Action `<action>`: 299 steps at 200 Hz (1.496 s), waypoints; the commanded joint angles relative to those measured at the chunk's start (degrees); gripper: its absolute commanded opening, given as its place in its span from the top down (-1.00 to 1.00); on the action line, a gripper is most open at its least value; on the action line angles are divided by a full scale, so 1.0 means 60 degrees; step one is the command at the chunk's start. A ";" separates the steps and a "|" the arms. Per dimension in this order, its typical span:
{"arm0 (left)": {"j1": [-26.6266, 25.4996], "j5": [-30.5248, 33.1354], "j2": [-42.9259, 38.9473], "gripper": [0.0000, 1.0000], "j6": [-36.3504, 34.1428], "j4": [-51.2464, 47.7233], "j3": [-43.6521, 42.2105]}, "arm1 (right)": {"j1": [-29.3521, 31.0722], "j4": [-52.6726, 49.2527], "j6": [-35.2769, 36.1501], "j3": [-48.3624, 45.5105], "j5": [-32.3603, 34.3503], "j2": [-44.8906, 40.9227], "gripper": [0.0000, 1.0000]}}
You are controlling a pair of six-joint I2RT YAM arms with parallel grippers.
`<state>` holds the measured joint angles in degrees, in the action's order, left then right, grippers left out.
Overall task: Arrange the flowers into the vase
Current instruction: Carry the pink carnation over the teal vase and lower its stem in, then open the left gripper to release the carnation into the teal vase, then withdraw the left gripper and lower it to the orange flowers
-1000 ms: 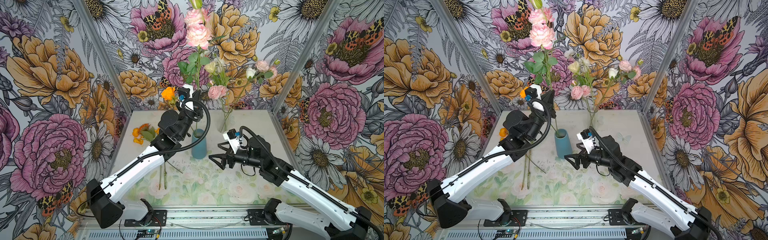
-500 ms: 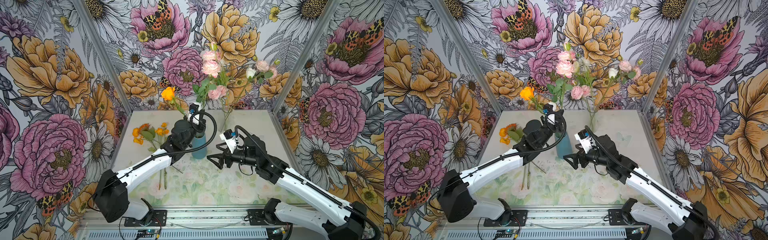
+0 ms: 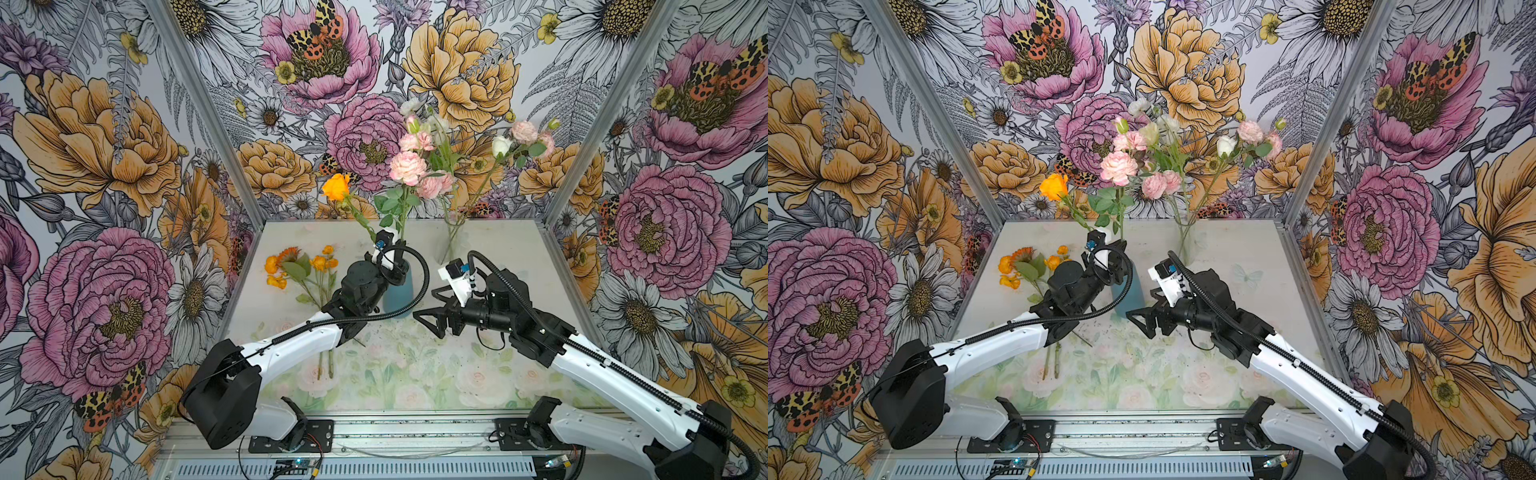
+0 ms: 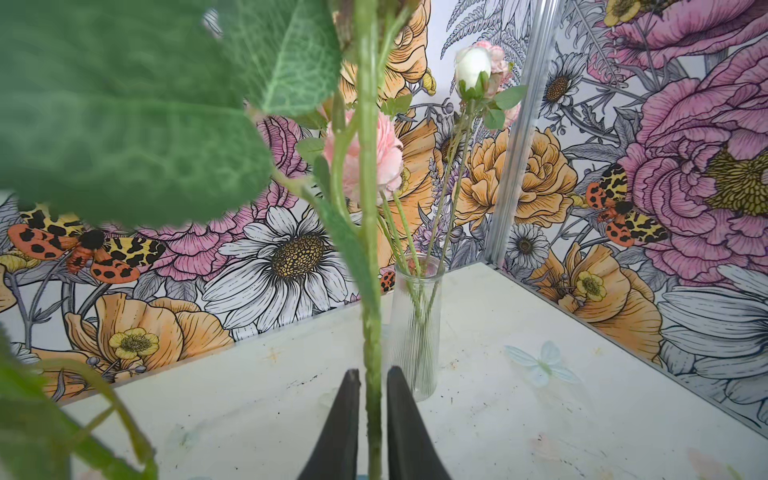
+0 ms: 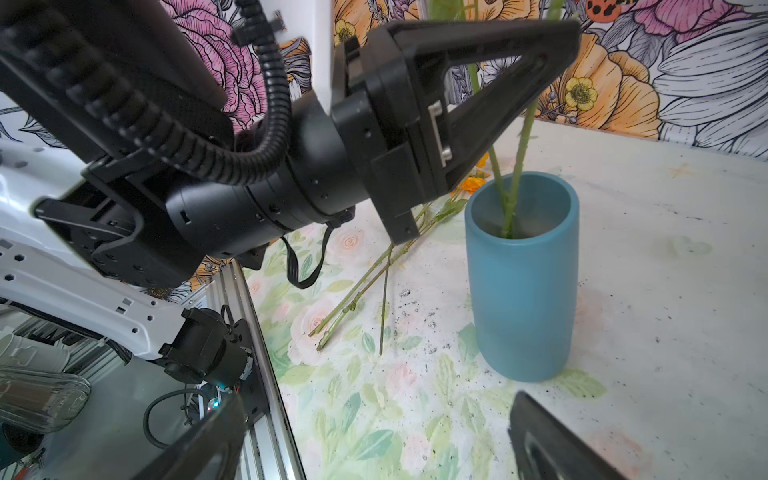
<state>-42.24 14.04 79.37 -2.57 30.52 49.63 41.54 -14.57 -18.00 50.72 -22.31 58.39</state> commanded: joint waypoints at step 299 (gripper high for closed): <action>0.5458 -0.2530 -0.3431 -0.06 0.6929 -0.9961 -0.1413 | 0.1096 0.0255 0.0121 0.0549 0.2725 0.0844 -0.99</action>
<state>-19.86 17.32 50.87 26.68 -21.06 44.97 46.76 -14.35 -17.08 53.95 -6.85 63.13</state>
